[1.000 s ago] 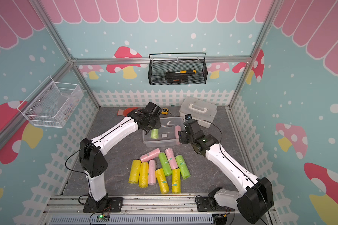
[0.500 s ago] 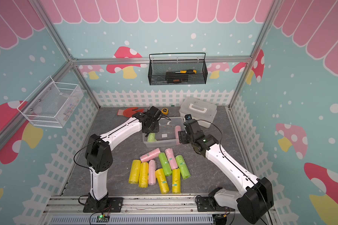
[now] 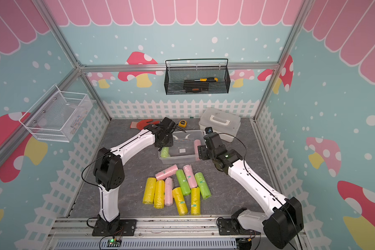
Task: Put the roll of trash bags into the storage box
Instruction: Place the roll of trash bags in the storage box.
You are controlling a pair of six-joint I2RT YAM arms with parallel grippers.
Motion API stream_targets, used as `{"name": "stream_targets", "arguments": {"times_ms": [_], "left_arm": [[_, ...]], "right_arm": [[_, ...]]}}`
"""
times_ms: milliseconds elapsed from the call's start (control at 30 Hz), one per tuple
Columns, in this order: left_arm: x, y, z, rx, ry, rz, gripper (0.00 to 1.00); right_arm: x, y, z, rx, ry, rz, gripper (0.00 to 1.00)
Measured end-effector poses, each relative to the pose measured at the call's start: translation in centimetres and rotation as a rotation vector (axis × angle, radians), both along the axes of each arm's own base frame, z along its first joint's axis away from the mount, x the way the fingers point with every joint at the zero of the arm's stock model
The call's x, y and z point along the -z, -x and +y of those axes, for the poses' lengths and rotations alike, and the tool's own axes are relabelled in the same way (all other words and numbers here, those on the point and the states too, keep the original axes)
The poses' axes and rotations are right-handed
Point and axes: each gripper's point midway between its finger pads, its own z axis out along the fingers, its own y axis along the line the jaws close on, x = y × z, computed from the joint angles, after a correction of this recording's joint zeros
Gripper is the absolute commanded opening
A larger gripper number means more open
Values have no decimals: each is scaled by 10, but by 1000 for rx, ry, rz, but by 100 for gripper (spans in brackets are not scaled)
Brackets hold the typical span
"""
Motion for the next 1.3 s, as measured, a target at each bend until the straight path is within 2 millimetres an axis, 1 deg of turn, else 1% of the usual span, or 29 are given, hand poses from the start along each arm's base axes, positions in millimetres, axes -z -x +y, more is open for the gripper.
{"name": "stream_targets", "arguments": {"times_ms": [67, 200, 300, 567, 667, 733, 833, 967, 1067, 1100, 1167, 1300], "left_arm": [[14, -2, 2, -7, 11, 35, 0], [50, 0, 1, -10, 36, 130, 0], [65, 2, 1, -11, 38, 167, 0], [63, 1, 1, -22, 38, 183, 0], [63, -2, 1, -36, 28, 185, 11], [65, 0, 5, -45, 12, 192, 19], [65, 2, 8, -49, -3, 201, 35], [65, 3, 9, -49, -7, 204, 47], [65, 3, 9, -46, -10, 204, 60], [65, 3, 9, -47, -11, 203, 62], [64, 3, 8, -47, -16, 198, 64], [62, 3, 7, -39, -44, 179, 64]], "right_arm": [[0, 0, 0, 0, 0, 0, 79], [0, 0, 1, -3, -2, 1, 79], [0, 0, 1, -5, -4, 3, 79], [3, -1, 3, -8, -2, 12, 79], [4, -1, 4, -12, -4, 16, 79], [4, -1, 4, -12, -4, 16, 79], [4, -1, 4, -13, -4, 16, 79], [4, -1, 4, -13, -4, 16, 79], [4, -1, 4, -14, -6, 16, 79], [4, -1, 4, -14, -6, 16, 79], [4, -1, 4, -14, -6, 16, 79], [4, -1, 4, -14, -6, 16, 79]]}}
